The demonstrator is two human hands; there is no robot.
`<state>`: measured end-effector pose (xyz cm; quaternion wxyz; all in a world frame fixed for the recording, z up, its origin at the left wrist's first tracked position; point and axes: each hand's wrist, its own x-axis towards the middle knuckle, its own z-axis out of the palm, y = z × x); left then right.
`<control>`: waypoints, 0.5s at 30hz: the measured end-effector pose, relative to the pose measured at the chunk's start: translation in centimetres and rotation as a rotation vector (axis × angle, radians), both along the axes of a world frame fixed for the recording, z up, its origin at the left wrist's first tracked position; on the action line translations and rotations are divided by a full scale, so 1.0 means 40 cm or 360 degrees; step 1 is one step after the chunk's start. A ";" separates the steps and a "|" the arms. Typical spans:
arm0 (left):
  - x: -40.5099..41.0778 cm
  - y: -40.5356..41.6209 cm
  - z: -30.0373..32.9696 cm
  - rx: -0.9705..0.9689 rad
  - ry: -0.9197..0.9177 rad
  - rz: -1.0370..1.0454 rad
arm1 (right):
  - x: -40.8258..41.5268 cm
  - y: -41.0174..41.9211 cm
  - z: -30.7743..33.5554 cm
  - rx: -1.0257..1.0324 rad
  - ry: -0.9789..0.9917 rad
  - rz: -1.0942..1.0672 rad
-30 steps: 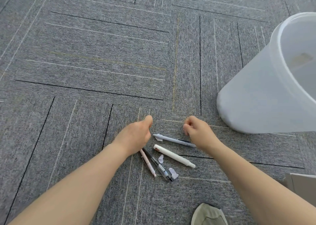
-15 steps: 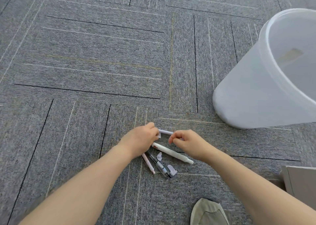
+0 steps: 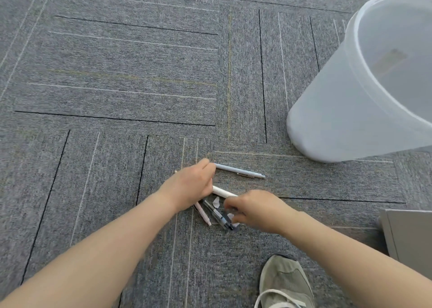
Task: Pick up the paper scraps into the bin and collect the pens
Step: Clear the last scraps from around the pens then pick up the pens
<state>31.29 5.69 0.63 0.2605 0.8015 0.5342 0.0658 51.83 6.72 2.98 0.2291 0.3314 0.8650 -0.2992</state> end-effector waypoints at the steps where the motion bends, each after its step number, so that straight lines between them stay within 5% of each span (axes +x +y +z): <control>1: -0.001 -0.012 -0.002 -0.0043 0.0000 0.0013 | -0.002 -0.009 -0.003 0.0030 -0.0047 0.0038; 6: -0.010 -0.045 -0.005 -0.0241 0.0052 0.0139 | -0.017 -0.037 -0.020 0.0177 -0.0151 0.0235; 11: -0.005 -0.062 0.017 -0.0175 0.0195 -0.0059 | -0.015 -0.021 -0.019 0.0111 -0.0007 -0.0174; 15: 0.006 -0.082 0.010 -0.0150 0.0190 -0.0235 | -0.040 -0.022 -0.032 0.0138 0.0042 -0.0107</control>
